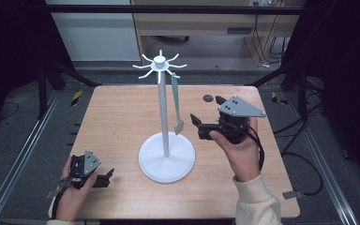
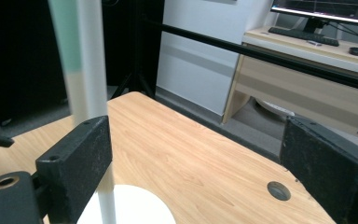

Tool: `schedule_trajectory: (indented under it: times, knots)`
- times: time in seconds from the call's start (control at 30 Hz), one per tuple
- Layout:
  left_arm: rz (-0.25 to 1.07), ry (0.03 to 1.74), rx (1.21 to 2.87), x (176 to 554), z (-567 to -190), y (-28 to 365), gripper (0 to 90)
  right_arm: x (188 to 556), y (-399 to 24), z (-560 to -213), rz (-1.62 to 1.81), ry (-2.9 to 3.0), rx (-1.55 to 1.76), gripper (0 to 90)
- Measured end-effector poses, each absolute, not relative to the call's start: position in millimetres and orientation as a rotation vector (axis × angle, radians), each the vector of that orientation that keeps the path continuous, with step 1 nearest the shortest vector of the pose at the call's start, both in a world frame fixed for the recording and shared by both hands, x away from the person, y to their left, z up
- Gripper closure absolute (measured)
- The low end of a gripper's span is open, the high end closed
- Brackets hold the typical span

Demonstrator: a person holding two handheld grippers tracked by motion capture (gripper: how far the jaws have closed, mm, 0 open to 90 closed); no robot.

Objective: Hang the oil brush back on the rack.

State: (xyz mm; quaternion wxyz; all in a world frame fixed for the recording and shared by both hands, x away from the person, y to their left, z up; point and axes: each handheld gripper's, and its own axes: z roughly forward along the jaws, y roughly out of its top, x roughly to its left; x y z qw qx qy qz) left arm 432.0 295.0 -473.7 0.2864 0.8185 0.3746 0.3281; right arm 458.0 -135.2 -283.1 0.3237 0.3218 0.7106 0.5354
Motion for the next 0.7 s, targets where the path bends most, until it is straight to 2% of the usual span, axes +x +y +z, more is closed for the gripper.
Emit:
schedule_trajectory:
  times: [0.33,0.7]
  knots:
    - [0.88,1.003,2.192,432.2,-474.0,294.4,2.2,465.4,-158.2,-288.6,1.36,1.803,0.932,8.5]
    - [0.898,1.028,2.178,432.2,-473.9,297.0,2.3,484.2,-179.7,-318.3,1.246,1.781,1.057,9.8]
